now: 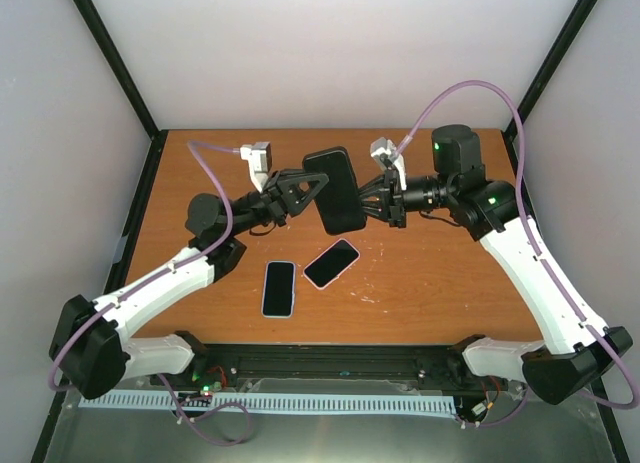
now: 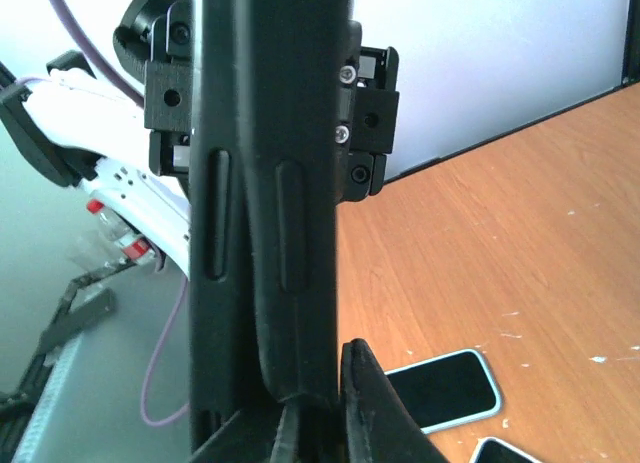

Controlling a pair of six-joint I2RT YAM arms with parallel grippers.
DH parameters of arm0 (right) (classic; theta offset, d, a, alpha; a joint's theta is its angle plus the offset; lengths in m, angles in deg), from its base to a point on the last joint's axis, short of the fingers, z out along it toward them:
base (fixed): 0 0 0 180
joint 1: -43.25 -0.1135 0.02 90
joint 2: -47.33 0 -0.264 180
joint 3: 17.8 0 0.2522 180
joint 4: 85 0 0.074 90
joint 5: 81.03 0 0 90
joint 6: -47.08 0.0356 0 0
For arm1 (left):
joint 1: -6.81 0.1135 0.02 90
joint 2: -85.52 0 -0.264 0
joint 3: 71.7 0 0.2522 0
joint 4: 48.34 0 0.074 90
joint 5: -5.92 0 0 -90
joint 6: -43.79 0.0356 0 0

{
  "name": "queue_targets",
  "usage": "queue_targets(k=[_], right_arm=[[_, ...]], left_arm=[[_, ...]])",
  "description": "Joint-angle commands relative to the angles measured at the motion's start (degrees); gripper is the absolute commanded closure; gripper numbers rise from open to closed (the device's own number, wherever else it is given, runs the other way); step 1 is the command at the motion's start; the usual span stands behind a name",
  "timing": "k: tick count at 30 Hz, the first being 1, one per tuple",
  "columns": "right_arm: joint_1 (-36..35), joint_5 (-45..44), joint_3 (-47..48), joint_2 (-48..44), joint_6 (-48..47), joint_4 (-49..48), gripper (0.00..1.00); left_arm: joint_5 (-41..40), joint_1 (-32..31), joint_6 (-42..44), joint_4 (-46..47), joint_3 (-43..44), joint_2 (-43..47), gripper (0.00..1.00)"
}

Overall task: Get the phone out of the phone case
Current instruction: Remove the phone case from the phone.

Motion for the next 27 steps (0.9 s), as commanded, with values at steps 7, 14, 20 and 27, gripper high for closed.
queue_targets(k=[7, 14, 20, 27], right_arm=[[1.31, -3.25, -1.45, 0.87, 1.18, -9.11, 0.97], [8.71, -9.19, -10.00, -2.25, 5.15, -9.75, 0.97], [12.36, -20.41, -19.44, -4.46, 5.96, -8.58, 0.97], [13.15, -31.46, -25.44, -2.08, 10.53, -3.97, 0.97]], left_arm=[[3.56, 0.11, 0.78, -11.81, -1.05, -0.53, 0.80], [-7.54, 2.38, 11.13, -26.29, -0.72, -0.13, 0.39], [-17.18, 2.38, 15.36, -34.19, -2.29, -2.64, 0.31], [-31.71, -8.45, 26.96, -40.38, 0.36, -9.44, 0.35]])
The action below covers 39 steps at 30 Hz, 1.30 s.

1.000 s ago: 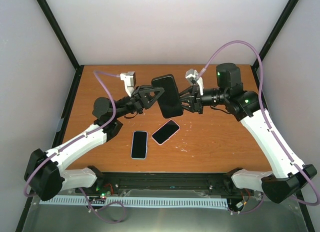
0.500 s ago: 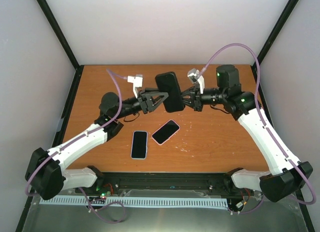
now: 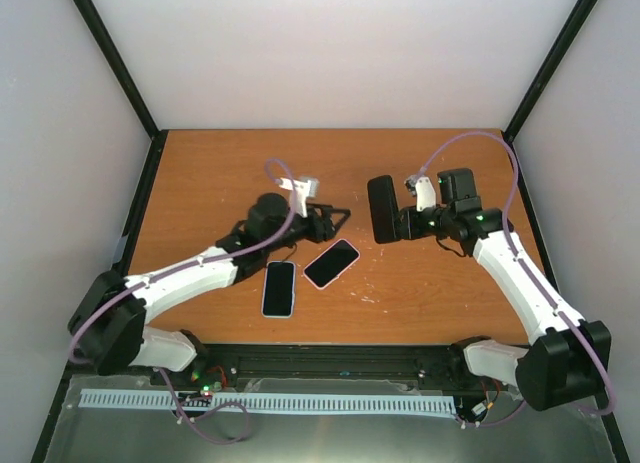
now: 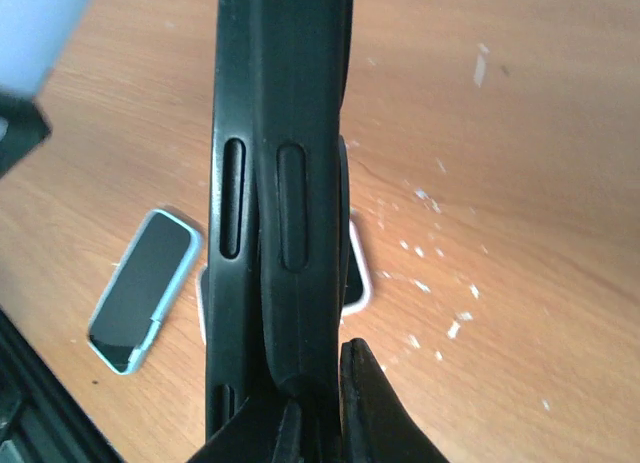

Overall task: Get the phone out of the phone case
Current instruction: Remove the phone case from the phone.

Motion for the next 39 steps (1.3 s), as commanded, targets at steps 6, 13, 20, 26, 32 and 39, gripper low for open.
queue_targets(k=[6, 13, 20, 26, 32, 39], right_arm=[[0.54, -13.45, 1.16, 4.52, 8.44, 6.71, 0.97], [2.68, -14.48, 0.10, 8.73, 13.02, 9.45, 0.97], [4.50, -8.51, -3.93, 12.21, 15.65, 6.14, 0.97], [4.59, -8.10, -3.79, 16.05, 15.72, 6.22, 0.97], [5.13, -7.89, -2.45, 20.37, 15.23, 7.37, 0.97], [5.64, -6.34, -3.61, 20.04, 15.15, 6.95, 0.97]], left_arm=[[-19.11, -14.87, 18.05, -2.87, 2.20, -7.53, 0.40], [-22.40, -20.72, 24.20, 4.09, 3.34, -15.65, 0.42], [-24.19, -22.21, 28.05, 14.56, 2.71, -23.15, 0.41], [-24.83, -24.40, 32.06, 17.52, 5.88, -27.86, 0.45], [-28.65, -28.00, 34.95, 15.14, 9.95, -31.90, 0.52], [-30.51, -28.11, 34.85, 15.84, 10.82, -37.10, 0.61]])
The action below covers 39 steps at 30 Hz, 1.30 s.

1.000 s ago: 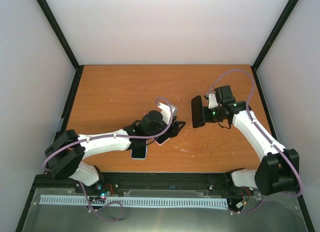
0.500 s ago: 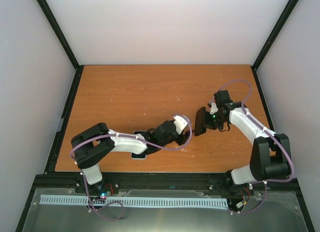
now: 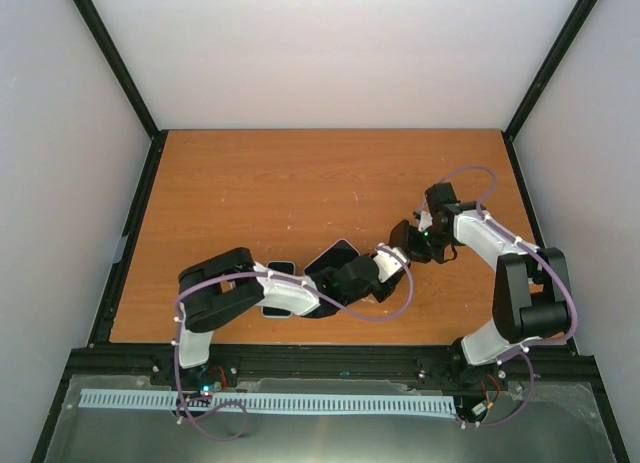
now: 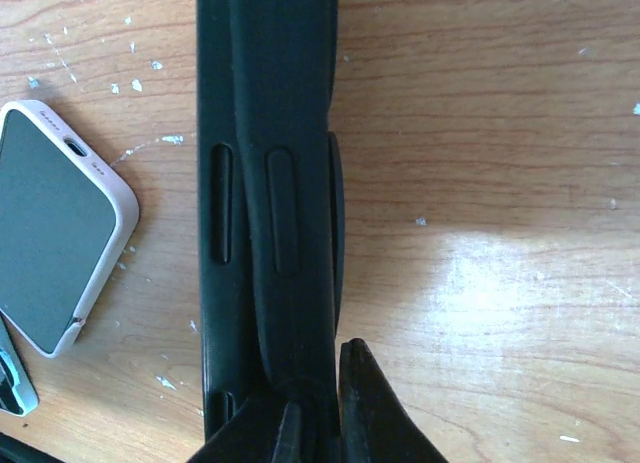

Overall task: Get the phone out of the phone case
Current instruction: Remove the phone case from the phone.

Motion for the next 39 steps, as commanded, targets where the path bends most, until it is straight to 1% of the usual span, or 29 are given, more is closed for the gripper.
queue_targets(k=[1, 9, 15, 18, 32, 35, 39], right_arm=[[0.59, 1.97, 0.46, -0.53, 0.10, -1.16, 0.97], [0.69, 2.52, 0.12, -0.44, 0.02, -1.30, 0.97], [0.69, 2.22, -0.08, 0.36, -0.23, -1.40, 0.97], [0.69, 2.21, 0.03, 1.05, -0.28, -1.49, 0.97], [0.68, 3.17, 0.12, 2.23, -0.30, -1.39, 0.97], [0.69, 3.18, 0.24, 2.44, -0.27, -1.32, 0.97], [0.73, 3.80, 0.30, 2.29, -0.28, -1.10, 0.97]], left_arm=[[-2.39, -0.24, 1.28, 1.29, 1.40, -2.91, 0.61], [-6.38, -0.27, 1.55, 0.25, 3.93, -6.47, 0.62], [-7.00, -0.33, 1.19, 6.07, -1.08, -2.92, 0.64], [-7.77, -0.37, 1.57, 7.27, -1.71, -2.57, 0.64], [-5.25, -0.33, 3.50, 7.12, 2.32, -6.15, 0.63], [-7.43, -0.33, 3.58, 6.73, 3.22, -6.70, 0.63], [-10.98, -0.33, 3.09, 2.74, 6.23, -8.78, 0.64]])
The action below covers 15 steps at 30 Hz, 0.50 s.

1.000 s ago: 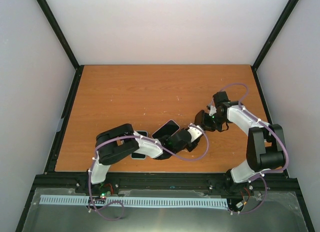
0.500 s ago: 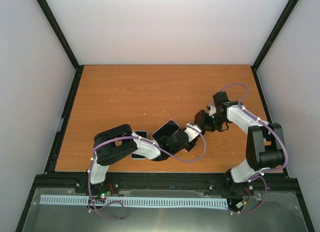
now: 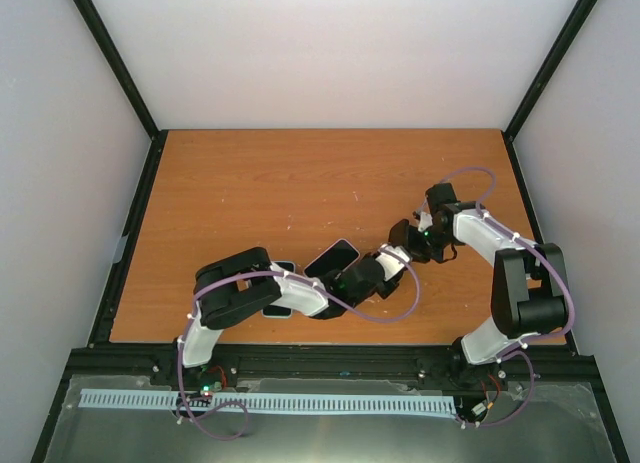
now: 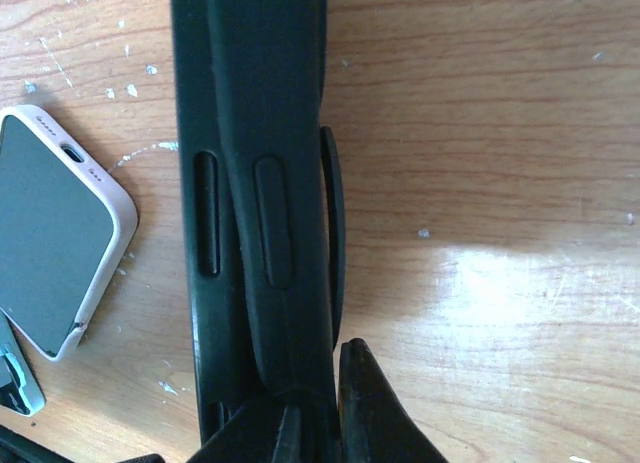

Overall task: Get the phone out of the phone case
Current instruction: Remove the phone case from the phone.

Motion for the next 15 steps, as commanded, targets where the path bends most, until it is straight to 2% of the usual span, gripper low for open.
queue_targets(k=[1, 4, 11, 15], right_arm=[[0.31, 2.15, 0.33, 0.58, -0.05, -0.27, 0.97], [0.54, 2.40, 0.31, 0.38, -0.29, 0.14, 0.97], [1.37, 4.13, -0.11, 0.55, -1.37, 0.93, 0.97], [1.37, 5.33, -0.21, 1.09, -1.50, 0.92, 0.97]], left_arm=[[-4.88, -0.13, 0.54, -2.51, 4.80, -2.85, 0.65], [-7.86, -0.11, -0.31, -4.21, 4.48, -3.68, 0.67], [-14.89, -0.15, -0.32, -4.13, -2.78, -2.15, 0.74], [-15.79, 0.18, 0.56, -4.09, -1.67, -3.28, 0.78]])
